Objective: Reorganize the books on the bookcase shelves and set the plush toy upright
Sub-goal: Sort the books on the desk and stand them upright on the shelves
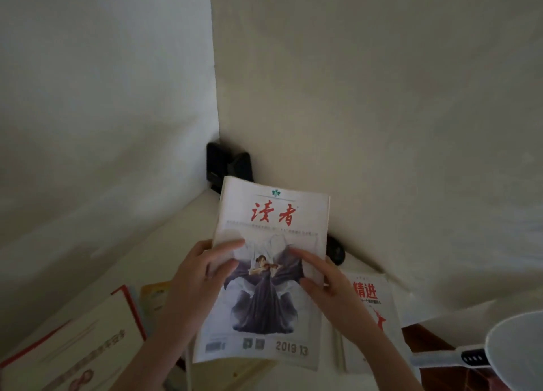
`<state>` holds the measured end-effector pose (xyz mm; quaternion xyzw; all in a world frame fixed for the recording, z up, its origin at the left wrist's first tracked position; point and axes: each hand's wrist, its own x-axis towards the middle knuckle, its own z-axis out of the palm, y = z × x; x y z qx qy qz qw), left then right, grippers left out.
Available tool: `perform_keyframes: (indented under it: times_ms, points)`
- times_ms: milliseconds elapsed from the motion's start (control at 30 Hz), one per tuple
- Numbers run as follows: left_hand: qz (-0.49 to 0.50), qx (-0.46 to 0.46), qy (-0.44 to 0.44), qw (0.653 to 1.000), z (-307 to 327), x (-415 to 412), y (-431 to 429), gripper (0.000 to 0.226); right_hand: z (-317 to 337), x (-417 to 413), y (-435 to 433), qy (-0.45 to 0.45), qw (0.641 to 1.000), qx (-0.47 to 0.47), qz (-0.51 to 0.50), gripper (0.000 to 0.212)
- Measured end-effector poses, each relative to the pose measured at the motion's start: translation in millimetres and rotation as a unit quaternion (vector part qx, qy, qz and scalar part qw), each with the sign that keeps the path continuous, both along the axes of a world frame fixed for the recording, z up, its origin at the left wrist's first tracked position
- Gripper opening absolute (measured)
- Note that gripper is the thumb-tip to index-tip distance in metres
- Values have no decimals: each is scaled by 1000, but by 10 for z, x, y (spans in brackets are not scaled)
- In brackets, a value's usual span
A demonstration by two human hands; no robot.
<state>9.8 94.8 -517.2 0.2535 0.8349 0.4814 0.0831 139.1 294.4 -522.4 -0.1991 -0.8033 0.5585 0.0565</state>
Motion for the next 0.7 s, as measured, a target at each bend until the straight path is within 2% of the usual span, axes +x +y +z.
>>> perform_keyframes:
  times_ms: [100, 333, 500, 700]
  points:
    - [54, 7, -49, 997, 179, 0, -302, 31, 218, -125, -193, -2, 997, -61, 42, 48]
    - [172, 13, -109, 979, 432, 134, -1477, 37, 411, -564, -1031, -30, 978, -85, 189, 54]
    - [275, 46, -159, 947, 495, 459, -2356, 42, 360, -838, -1870, -42, 945, -46, 320, 55]
    - [403, 45, -209, 890, 342, 931, -3247, 37, 163, -896, -2842, -66, 898, -27, 434, 52]
